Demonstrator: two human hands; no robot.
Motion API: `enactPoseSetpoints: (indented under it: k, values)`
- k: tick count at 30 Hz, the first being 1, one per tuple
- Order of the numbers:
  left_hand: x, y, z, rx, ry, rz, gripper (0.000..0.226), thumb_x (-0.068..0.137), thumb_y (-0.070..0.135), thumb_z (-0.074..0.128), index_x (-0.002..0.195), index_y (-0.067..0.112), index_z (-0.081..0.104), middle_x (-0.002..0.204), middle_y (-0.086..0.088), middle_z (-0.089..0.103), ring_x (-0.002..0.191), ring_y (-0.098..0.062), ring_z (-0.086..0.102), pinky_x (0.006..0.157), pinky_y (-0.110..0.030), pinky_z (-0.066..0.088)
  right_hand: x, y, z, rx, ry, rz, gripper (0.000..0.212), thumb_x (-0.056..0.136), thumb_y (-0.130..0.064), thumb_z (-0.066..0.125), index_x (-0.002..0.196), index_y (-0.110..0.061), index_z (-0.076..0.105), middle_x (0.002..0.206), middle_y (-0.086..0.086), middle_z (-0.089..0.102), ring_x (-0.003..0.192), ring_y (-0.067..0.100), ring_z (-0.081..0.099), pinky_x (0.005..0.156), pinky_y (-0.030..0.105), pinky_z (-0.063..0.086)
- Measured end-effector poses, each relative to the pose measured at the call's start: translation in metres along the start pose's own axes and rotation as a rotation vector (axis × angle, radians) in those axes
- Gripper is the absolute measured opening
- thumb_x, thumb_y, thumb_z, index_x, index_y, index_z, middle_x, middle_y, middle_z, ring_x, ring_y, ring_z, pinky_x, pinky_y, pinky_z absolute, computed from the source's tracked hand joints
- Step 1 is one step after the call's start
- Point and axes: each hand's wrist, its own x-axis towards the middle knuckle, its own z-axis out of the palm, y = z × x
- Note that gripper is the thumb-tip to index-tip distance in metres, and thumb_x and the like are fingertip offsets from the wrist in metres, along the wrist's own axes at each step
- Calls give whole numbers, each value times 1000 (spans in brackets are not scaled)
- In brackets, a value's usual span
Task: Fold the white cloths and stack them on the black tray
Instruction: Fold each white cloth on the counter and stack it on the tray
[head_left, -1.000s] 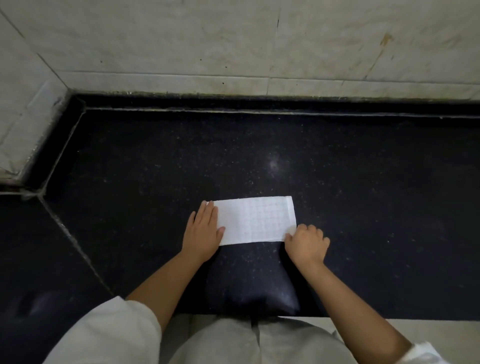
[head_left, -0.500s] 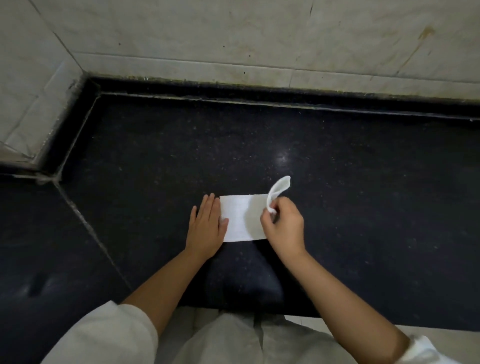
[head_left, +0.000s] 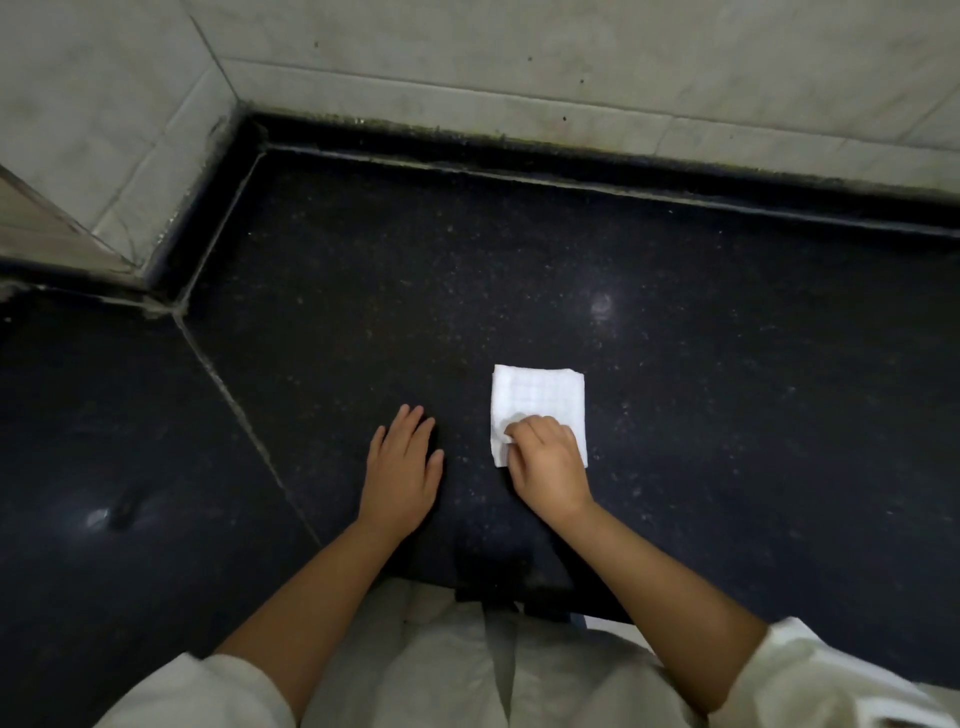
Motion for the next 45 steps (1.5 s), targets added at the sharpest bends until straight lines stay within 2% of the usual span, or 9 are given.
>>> enactPoseSetpoints:
  k: [4, 9, 14, 20, 25, 32, 37, 40, 45]
  values:
    - [0, 5, 4, -12, 11, 54, 63, 86, 35, 22, 120, -4, 58, 132, -21, 55, 129, -36, 45, 107, -50, 30, -6, 1, -3, -3, -19, -43, 24, 71, -13, 41, 71, -9, 64, 66, 3, 65, 73, 10, 44, 66, 22, 34]
    - [1, 5, 8, 60, 33, 119, 45, 83, 25, 37, 102, -2, 68, 110, -19, 69, 106, -36, 64, 85, -53, 49, -13, 1, -4, -35, -234, -60, 33, 69, -23, 40, 76, -12, 70, 74, 0, 68, 67, 18, 67, 61, 23, 53]
    - [2, 10, 13, 76, 87, 335, 42, 78, 23, 40, 98, 3, 71, 103, -12, 72, 101, -27, 67, 80, -42, 56, -25, 20, -23, -35, -132, -66, 36, 69, -18, 41, 88, -6, 68, 82, 6, 70, 83, 17, 60, 72, 33, 55]
    - [10, 35, 33, 58, 126, 684, 35, 76, 28, 44, 87, 13, 73, 87, -1, 72, 90, -12, 56, 86, -25, 41, -32, 49, -47, -184, -170, -47, 29, 52, -1, 56, 76, -9, 72, 76, 4, 70, 82, 16, 47, 60, 31, 53]
    - [25, 43, 37, 216, 97, 650, 38, 71, 40, 43, 79, 19, 73, 80, 6, 70, 76, -12, 63, 80, -25, 33, -17, 51, -49, -286, -344, -71, 35, 62, -14, 40, 70, -18, 74, 68, -3, 71, 57, 15, 64, 50, 16, 48]
    - [31, 46, 37, 298, 181, 662, 27, 50, 32, 84, 67, 17, 69, 68, 3, 66, 66, -16, 63, 72, -26, 30, -4, 46, -54, -179, -375, -13, 33, 65, -18, 37, 61, -12, 69, 58, 1, 63, 46, 18, 60, 45, 13, 43]
    - [32, 78, 33, 270, 336, 856, 10, 63, 13, 45, 67, 16, 54, 56, 2, 58, 65, -16, 42, 65, -27, 27, -27, 49, -97, 103, -259, 255, 31, 71, -12, 45, 84, 0, 71, 85, 16, 67, 74, 24, 64, 65, 19, 44]
    - [29, 125, 34, 224, 392, 1002, 9, 70, 14, 41, 78, 16, 41, 60, -2, 58, 67, -17, 31, 62, -28, 26, -58, 70, -146, 201, -149, 367, 28, 71, -9, 47, 82, 2, 70, 80, 11, 61, 68, 7, 55, 65, 2, 37]
    - [9, 245, 48, 154, 301, 1298, 7, 80, 20, 42, 85, 15, 43, 61, -2, 59, 55, -18, 53, 59, -29, 29, -143, 121, -234, 175, 12, 519, 19, 72, -8, 56, 84, -2, 69, 79, -3, 54, 71, -15, 52, 65, -2, 36]
